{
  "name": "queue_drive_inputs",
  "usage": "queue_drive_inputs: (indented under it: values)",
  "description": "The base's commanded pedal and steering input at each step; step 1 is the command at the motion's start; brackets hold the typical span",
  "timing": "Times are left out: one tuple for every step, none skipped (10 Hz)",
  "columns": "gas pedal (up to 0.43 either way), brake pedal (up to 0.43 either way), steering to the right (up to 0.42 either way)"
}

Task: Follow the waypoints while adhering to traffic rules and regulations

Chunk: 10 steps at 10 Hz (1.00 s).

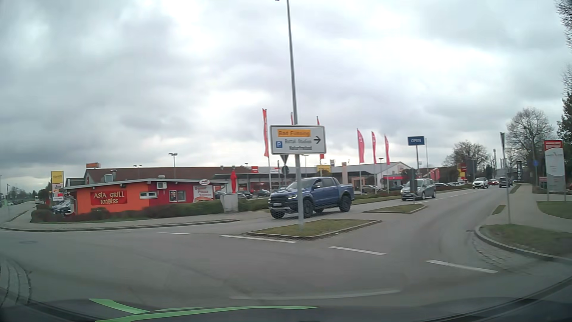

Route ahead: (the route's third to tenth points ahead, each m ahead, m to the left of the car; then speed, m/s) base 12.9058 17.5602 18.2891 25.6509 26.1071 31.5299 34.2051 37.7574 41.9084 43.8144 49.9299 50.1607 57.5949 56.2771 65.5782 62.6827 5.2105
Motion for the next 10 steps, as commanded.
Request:
queue_drive_inputs:
  values:
    - [0.079, 0.0, -0.423]
    - [0.079, 0.0, -0.423]
    - [0.079, 0.0, -0.423]
    - [0.087, 0.0, -0.423]
    - [0.087, 0.0, -0.423]
    - [0.087, 0.0, -0.423]
    - [0.087, 0.0, -0.421]
    - [0.087, 0.0, -0.421]
    - [0.087, 0.0, -0.421]
    - [0.098, 0.0, -0.414]
